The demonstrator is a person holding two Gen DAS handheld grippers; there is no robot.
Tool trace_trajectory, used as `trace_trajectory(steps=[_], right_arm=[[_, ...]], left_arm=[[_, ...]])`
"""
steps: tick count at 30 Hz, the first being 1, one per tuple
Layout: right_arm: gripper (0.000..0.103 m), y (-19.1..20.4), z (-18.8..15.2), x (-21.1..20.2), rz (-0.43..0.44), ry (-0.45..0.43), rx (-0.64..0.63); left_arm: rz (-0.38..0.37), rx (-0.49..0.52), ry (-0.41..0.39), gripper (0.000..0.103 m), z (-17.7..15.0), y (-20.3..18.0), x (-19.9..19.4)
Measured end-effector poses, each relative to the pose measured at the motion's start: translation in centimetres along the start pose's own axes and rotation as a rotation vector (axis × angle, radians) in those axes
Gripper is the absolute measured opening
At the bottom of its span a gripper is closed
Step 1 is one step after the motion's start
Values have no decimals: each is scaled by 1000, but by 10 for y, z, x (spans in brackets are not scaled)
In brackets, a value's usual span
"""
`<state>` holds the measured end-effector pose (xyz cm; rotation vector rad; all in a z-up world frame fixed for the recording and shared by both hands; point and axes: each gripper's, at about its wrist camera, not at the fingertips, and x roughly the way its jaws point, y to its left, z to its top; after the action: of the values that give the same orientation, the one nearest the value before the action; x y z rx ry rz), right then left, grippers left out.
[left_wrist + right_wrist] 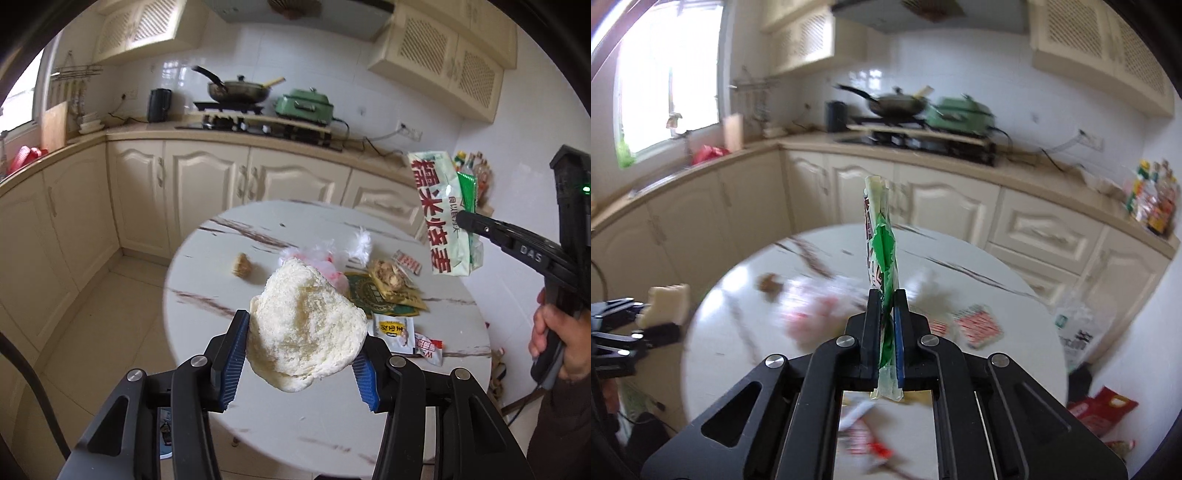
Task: Collect trash
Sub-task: 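Carry both items to the blue bin and open both grippers over it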
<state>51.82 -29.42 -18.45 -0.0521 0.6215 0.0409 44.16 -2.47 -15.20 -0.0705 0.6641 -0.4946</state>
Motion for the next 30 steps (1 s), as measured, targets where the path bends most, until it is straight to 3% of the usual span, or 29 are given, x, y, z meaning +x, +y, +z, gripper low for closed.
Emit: trace_trajectory(steps=[7, 12, 16, 18, 23, 30], right_arm=[[7, 114, 24, -2, 191, -47, -83], [7, 215, 26, 27, 342, -26, -156], [7, 297, 14, 69, 441, 38, -205], [7, 326, 2, 91, 470, 79, -219], [7, 385, -46, 178, 493, 243, -246], [8, 398, -115, 290, 471, 450, -219]], left_arm=[[99, -73, -67, 48, -18, 57, -69], [223, -152, -73, 48, -39, 116, -103], [319, -248, -30, 48, -66, 170, -111], [372, -280, -2, 48, -80, 193, -108], [414, -395, 118, 48, -119, 251, -70], [386, -485, 267, 48, -156, 301, -4]])
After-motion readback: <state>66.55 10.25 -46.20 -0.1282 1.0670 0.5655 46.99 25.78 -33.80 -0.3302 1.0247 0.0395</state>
